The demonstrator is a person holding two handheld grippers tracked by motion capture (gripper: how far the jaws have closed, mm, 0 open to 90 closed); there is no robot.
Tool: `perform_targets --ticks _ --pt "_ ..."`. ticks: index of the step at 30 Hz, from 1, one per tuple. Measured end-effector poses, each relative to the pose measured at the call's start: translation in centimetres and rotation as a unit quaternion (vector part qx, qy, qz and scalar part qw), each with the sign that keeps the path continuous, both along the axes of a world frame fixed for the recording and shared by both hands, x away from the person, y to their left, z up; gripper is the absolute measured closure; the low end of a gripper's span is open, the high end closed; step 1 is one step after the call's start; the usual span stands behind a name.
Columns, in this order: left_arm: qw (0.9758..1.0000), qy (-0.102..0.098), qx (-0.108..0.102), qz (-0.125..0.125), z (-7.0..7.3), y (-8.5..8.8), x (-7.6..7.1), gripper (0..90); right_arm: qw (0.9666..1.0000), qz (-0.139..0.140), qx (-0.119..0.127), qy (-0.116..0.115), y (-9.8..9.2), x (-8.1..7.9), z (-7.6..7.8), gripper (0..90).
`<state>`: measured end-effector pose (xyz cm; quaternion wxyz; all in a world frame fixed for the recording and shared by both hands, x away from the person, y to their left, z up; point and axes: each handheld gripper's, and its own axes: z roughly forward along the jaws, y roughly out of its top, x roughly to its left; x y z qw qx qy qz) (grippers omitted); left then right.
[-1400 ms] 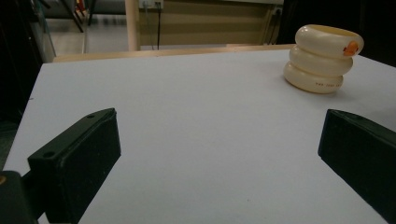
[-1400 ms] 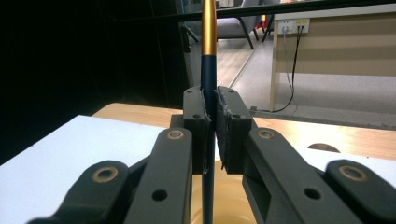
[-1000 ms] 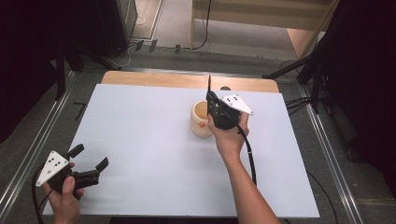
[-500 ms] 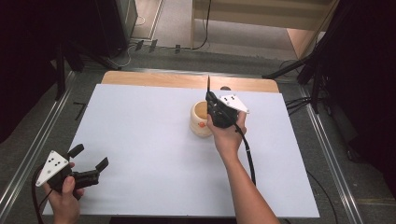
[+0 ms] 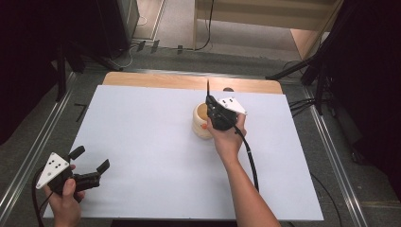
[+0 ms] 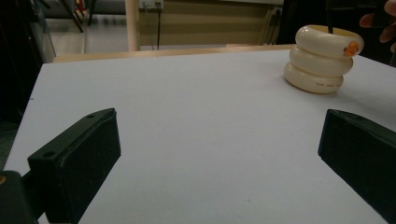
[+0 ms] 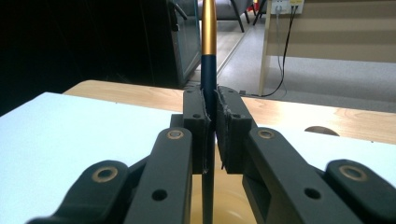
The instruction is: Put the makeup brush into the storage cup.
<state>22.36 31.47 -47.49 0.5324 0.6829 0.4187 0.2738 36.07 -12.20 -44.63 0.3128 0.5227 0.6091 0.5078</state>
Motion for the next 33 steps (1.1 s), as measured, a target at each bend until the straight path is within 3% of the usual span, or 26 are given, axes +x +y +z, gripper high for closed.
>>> perform_targets --ticks 15,33 --pt "1.0000 0.001 -0.002 0.000 0.0 0.2 0.0 0.0 0.9997 0.002 -0.015 0.017 0.3 0.3 -1.0 84.1" --pt "1.0000 0.002 -0.002 0.000 0.0 0.2 0.1 0.1 0.9993 -0.018 -0.010 0.030 -0.4 -0.4 -1.5 84.1"
